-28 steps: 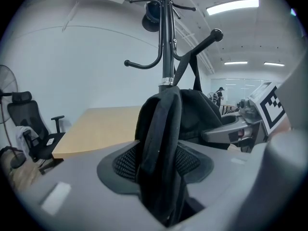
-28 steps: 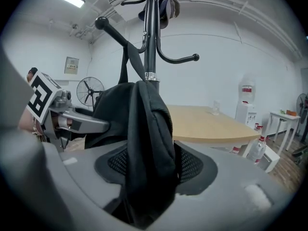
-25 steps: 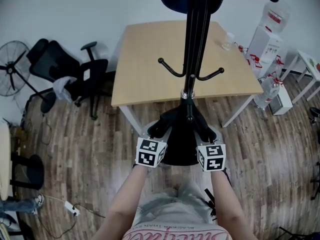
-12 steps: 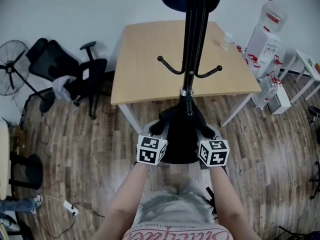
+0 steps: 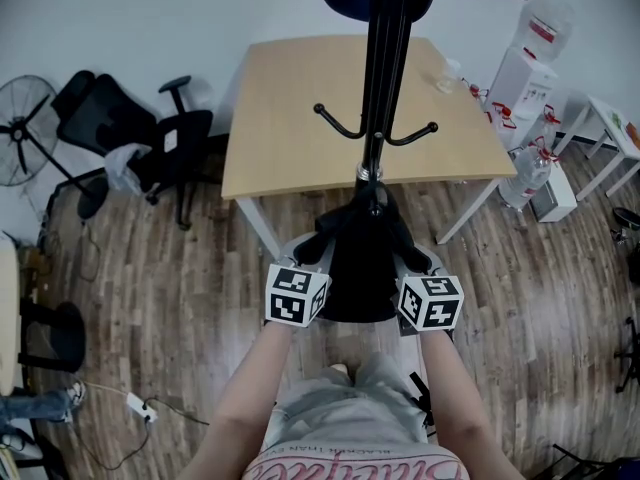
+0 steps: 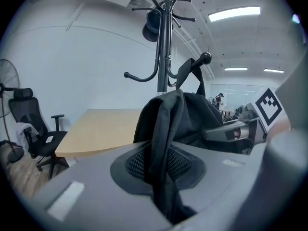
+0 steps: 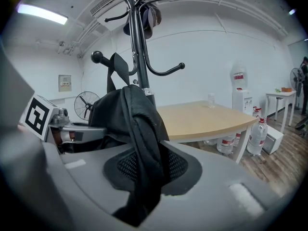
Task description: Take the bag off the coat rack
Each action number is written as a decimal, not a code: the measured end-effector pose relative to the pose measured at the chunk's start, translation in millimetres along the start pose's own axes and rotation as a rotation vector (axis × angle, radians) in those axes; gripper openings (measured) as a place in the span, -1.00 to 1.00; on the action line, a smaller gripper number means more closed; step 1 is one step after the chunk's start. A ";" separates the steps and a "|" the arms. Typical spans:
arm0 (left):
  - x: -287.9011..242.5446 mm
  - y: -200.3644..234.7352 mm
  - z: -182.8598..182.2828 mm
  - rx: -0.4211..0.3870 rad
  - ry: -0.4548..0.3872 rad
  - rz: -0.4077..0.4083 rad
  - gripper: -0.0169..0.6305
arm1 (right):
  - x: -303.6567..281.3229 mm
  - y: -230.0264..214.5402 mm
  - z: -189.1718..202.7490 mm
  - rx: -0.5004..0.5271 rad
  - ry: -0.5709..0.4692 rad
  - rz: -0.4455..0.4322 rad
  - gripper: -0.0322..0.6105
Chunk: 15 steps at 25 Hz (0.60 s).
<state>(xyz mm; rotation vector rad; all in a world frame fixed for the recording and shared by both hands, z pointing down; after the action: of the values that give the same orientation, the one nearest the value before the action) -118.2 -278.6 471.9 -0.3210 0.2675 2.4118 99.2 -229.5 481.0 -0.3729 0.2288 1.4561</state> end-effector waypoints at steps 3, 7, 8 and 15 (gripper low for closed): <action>9.3 -4.7 1.5 0.012 0.001 -0.002 -0.72 | 9.1 4.4 0.8 0.008 0.004 -0.006 -0.65; 19.5 -12.6 1.5 0.012 -0.005 -0.005 -0.72 | 20.4 7.5 1.3 0.012 0.000 -0.011 -0.65; 21.7 -15.3 1.9 0.008 -0.006 -0.005 -0.72 | 23.4 7.7 2.2 0.011 0.000 -0.013 -0.65; 41.6 -26.8 6.6 -0.001 -0.009 -0.010 -0.73 | 41.5 15.8 6.5 0.020 -0.010 -0.031 -0.66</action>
<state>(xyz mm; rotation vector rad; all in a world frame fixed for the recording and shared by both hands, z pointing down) -132.4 -231.6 462.9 -0.3110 0.2604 2.4033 87.5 -187.7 469.8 -0.3515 0.2291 1.4242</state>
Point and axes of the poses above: the fingertips, and each gripper's own axes: x backward along the fingers, y to its left, z out of its underside, the point moved 9 cm from there along x, backward along the fingers, and after that the axes turned 9 degrees about z, right-handed, at the moved point
